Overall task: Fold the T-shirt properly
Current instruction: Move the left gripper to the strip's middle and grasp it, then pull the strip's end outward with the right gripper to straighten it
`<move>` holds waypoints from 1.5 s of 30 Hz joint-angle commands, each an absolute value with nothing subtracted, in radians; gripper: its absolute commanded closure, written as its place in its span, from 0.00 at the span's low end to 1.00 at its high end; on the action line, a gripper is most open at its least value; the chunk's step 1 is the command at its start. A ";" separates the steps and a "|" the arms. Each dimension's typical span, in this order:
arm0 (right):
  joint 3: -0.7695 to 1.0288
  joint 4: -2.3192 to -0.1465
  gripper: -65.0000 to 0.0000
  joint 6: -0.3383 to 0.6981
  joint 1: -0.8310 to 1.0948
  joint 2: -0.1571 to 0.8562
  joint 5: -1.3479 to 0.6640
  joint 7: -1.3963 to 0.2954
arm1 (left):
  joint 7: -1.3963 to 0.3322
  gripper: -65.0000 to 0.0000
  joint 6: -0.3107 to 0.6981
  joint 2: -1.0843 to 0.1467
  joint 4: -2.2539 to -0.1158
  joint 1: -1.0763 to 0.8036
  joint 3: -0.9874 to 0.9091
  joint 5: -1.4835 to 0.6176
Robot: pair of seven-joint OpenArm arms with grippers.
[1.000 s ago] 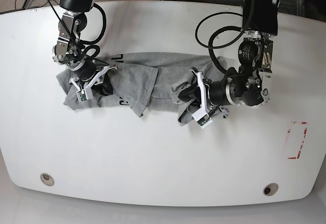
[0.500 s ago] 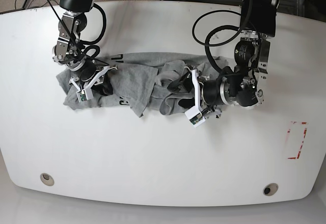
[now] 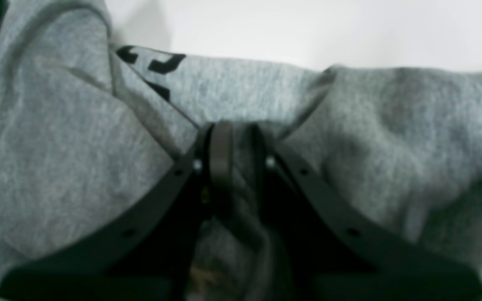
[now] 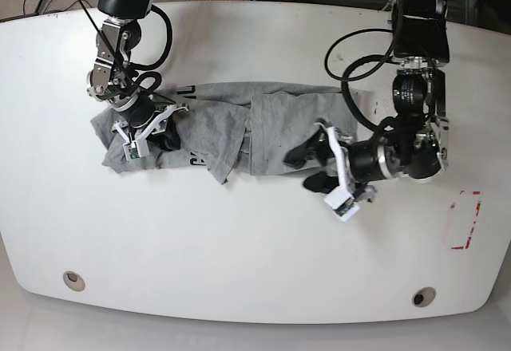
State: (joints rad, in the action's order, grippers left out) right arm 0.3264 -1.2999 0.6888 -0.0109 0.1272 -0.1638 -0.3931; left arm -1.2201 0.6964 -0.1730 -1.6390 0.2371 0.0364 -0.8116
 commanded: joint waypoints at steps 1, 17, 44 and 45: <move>0.328 -1.316 0.87 0.697 -0.024 0.131 -0.173 -0.387 | -1.205 0.49 0.698 -0.186 -1.623 0.246 0.016 -0.799; 0.325 -1.498 0.87 0.697 -0.019 0.097 -0.171 -0.464 | -0.993 0.82 0.698 -0.234 -1.302 0.220 0.027 -0.535; 0.742 -1.724 0.08 0.696 -0.107 0.128 -0.730 -0.935 | -0.727 0.82 0.698 -0.282 -0.941 0.278 0.113 -0.346; 0.751 -1.690 0.08 0.694 -0.107 0.147 -0.760 -0.941 | -0.727 0.82 0.698 -0.288 -0.941 0.286 0.114 -0.346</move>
State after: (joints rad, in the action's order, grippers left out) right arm 0.7387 -1.7210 0.6910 -0.0841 0.0994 -0.7013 -0.9573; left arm -0.6056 0.7528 -0.2512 -0.9569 0.2810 0.1116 -0.4858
